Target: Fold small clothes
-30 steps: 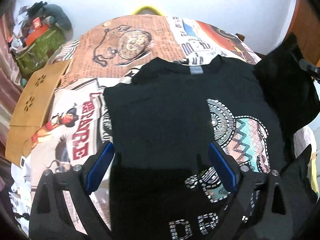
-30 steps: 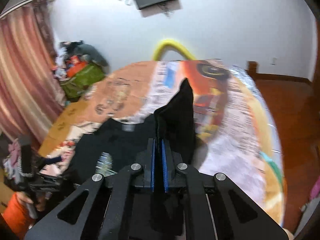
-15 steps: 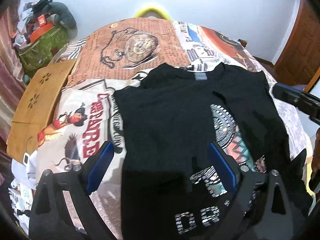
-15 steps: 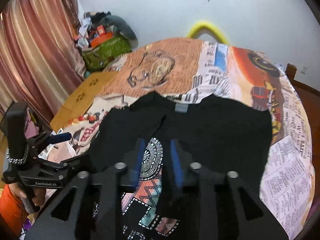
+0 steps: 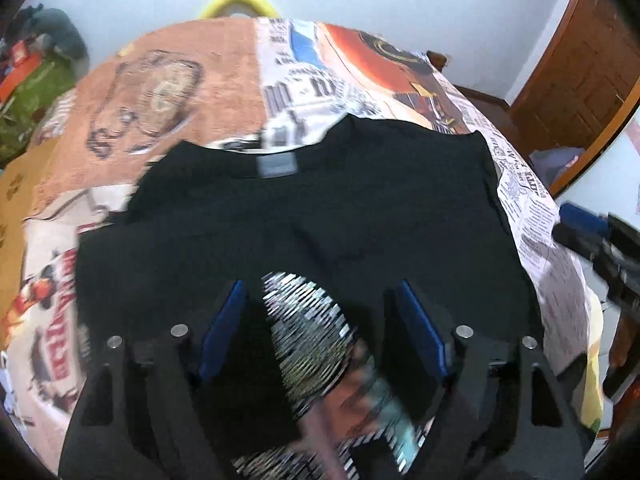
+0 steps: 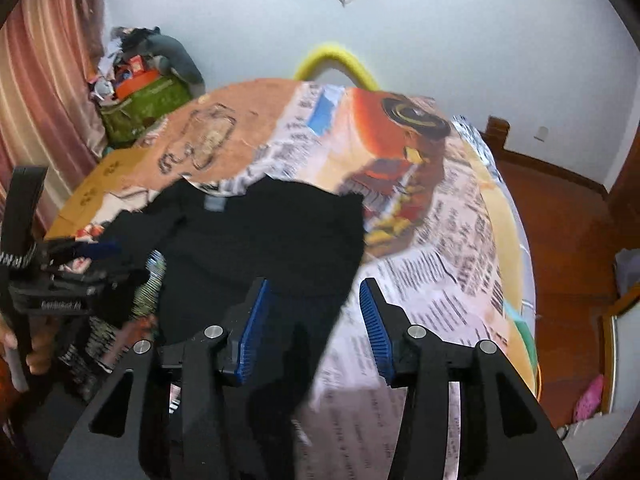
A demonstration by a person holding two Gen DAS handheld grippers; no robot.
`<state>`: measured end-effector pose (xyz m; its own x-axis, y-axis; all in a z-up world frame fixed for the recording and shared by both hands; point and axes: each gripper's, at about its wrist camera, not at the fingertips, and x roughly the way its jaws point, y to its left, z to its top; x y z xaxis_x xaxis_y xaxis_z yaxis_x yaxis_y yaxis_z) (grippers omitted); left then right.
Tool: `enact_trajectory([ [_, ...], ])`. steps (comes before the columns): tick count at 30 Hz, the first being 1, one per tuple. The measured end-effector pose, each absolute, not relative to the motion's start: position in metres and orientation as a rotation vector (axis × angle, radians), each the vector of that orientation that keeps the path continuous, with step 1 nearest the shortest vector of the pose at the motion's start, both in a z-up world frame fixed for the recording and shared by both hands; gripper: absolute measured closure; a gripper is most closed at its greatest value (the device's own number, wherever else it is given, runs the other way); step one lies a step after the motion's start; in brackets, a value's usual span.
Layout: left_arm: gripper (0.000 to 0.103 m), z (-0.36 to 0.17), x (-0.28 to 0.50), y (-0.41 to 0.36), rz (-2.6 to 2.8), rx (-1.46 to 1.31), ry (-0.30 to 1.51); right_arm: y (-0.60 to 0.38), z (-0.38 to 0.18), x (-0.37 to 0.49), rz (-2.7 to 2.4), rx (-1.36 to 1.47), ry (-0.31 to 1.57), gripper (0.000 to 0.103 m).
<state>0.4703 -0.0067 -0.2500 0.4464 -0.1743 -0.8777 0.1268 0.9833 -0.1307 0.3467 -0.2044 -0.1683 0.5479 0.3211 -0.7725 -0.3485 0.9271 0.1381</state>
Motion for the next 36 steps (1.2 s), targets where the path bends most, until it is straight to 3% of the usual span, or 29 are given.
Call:
enact_trajectory([
  [4,0.049,-0.262,0.488,-0.018,-0.18,-0.039,1.078,-0.206,-0.184,0.353,0.403,-0.034,0.928,0.06],
  [6,0.087,-0.26,0.492,-0.022,-0.184,-0.022,1.053,-0.206,-0.189,0.358,0.409,-0.033,0.936,0.06],
  [8,0.097,-0.257,0.494,-0.027,-0.174,0.011,1.036,-0.203,-0.193,0.363,0.418,-0.033,0.935,0.06],
  [13,0.098,-0.245,0.495,-0.032,-0.15,0.078,0.953,-0.19,-0.195,0.375,0.447,-0.043,0.912,0.06],
  [19,0.097,-0.26,0.513,-0.028,-0.126,0.064,1.033,-0.169,-0.208,0.388,0.463,-0.094,0.953,0.06],
  [24,0.084,-0.265,0.505,-0.022,-0.117,0.078,1.046,-0.16,-0.216,0.383,0.446,-0.207,0.964,0.06],
  [29,0.081,-0.249,0.488,-0.011,-0.106,0.085,1.059,-0.168,-0.214,0.375,0.42,-0.224,1.001,0.06],
  [31,0.072,-0.239,0.479,-0.002,-0.104,0.071,1.05,-0.178,-0.205,0.368,0.41,-0.186,1.008,0.06],
  [33,0.054,-0.225,0.465,0.01,-0.088,0.064,1.022,-0.185,-0.191,0.36,0.41,-0.151,0.987,0.06],
  [36,0.045,-0.202,0.44,0.029,-0.058,0.08,0.972,-0.191,-0.166,0.345,0.415,-0.115,0.939,0.06],
])
